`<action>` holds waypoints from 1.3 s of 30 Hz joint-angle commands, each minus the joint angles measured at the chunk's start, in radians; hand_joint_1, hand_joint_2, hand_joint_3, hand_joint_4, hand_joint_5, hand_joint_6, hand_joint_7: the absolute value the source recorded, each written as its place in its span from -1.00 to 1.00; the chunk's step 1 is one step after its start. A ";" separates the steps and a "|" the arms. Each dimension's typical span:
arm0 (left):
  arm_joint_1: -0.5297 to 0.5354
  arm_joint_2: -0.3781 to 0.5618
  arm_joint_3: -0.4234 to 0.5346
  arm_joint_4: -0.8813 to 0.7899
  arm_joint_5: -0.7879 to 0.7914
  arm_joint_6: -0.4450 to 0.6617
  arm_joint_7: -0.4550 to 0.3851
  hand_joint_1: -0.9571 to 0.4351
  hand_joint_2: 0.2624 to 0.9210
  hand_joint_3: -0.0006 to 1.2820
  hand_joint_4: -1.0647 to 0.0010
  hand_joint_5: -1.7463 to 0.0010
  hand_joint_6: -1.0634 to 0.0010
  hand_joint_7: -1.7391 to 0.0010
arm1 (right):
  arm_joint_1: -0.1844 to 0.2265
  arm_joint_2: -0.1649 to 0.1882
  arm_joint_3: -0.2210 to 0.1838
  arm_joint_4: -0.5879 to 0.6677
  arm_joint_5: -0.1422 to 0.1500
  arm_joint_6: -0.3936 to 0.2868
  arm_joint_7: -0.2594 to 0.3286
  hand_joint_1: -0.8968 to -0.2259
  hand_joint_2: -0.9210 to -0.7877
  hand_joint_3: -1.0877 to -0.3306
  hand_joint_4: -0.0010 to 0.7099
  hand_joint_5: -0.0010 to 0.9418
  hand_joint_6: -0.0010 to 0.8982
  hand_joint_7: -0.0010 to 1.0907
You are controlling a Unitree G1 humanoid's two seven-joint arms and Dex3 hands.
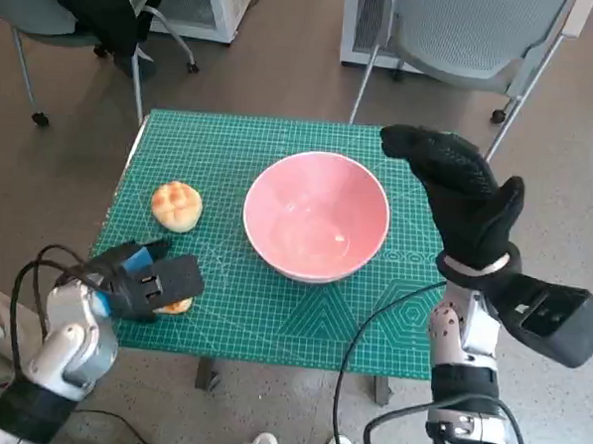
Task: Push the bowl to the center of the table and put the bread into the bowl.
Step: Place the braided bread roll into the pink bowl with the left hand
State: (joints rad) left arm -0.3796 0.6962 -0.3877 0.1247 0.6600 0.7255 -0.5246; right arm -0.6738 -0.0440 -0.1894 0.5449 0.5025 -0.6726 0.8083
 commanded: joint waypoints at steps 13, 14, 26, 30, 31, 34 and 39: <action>0.062 -0.057 -0.029 0.119 0.100 -0.094 0.223 0.40 0.48 -0.27 0.00 -0.76 -0.14 -0.21 | 0.026 -0.003 0.000 -0.007 -0.004 0.013 -0.005 -0.38 -1.00 -0.32 -0.83 -0.99 -1.00 -0.53; 0.065 -0.056 -0.025 0.114 0.100 -0.098 0.220 0.39 0.42 -0.21 0.00 -0.77 -0.15 -0.22 | 0.026 -0.003 0.000 -0.007 -0.004 0.014 -0.004 -0.38 -1.00 -0.32 -0.83 -0.99 -1.00 -0.53; 0.125 -0.051 0.059 -0.029 0.069 -0.105 0.181 0.38 0.16 -0.08 -0.21 -0.68 -0.26 -0.20 | 0.018 0.002 0.001 0.004 -0.005 0.010 -0.005 -0.38 -1.00 -0.32 -0.83 -0.99 -1.00 -0.53; 0.147 -0.041 0.076 -0.078 0.067 -0.119 0.174 0.38 0.34 -0.27 -0.25 -0.62 -0.28 -0.15 | 0.017 0.004 0.002 0.007 -0.005 0.008 -0.004 -0.38 -1.00 -0.32 -0.83 -0.99 -1.00 -0.53; 0.152 -0.038 0.080 -0.092 0.066 -0.123 0.172 0.38 0.37 -0.30 -0.25 -0.61 -0.29 -0.15 | 0.016 0.004 0.002 0.008 -0.005 0.008 -0.004 -0.38 -1.00 -0.32 -0.83 -0.99 -1.00 -0.53; 0.166 -0.034 0.094 -0.123 0.066 -0.132 0.167 0.38 0.41 -0.34 -0.26 -0.60 -0.30 -0.13 | 0.015 0.005 0.002 0.010 -0.006 0.007 -0.003 -0.38 -1.00 -0.32 -0.83 -0.99 -1.00 -0.53; 0.201 -0.027 0.128 -0.239 0.067 -0.132 0.143 0.38 0.45 -0.41 -0.26 -0.59 -0.38 -0.06 | 0.014 0.007 0.003 0.011 -0.007 0.005 -0.002 -0.38 -1.00 -0.33 -0.83 -0.99 -1.00 -0.53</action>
State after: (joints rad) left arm -0.2106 0.6626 -0.2718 -0.0561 0.7389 0.5987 -0.3569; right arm -0.6672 -0.0391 -0.1894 0.5436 0.5041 -0.6720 0.8073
